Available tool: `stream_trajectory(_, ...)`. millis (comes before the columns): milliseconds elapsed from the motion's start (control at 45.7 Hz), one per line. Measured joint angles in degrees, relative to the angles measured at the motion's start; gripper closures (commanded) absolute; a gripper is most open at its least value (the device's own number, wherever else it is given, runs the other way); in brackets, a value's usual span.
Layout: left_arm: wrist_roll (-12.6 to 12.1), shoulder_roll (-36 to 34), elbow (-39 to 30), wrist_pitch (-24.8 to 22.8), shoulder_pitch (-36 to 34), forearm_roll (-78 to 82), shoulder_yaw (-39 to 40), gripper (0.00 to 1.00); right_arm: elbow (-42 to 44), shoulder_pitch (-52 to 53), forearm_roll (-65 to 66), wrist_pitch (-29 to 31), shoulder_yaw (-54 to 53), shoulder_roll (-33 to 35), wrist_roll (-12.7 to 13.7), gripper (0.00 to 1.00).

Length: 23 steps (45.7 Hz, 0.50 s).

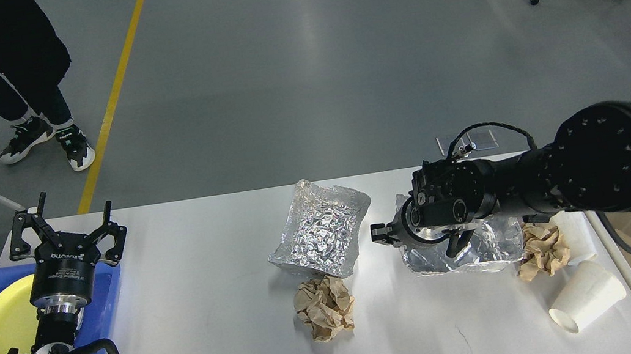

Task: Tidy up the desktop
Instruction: 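Lift the foil bag and carry it to the white bin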

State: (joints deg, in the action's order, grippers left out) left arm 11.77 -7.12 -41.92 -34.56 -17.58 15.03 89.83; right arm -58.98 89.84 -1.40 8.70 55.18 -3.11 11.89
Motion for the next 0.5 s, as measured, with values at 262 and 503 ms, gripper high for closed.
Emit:
stream_trajectory(262, 0.0, 0.0, 0.0, 0.0, 0.01, 0.0, 0.01, 0.04, -15.14, 20.91, -0.45, 10.14, 1.05, 6.24, -0.13, 1.0)
stream_trajectory(503, 0.0, 0.0, 0.0, 0.0, 0.01, 0.0, 0.04, 0.04, -26.32, 39.99, -0.47, 23.07, 6.6, 9.98, -0.12, 1.0)
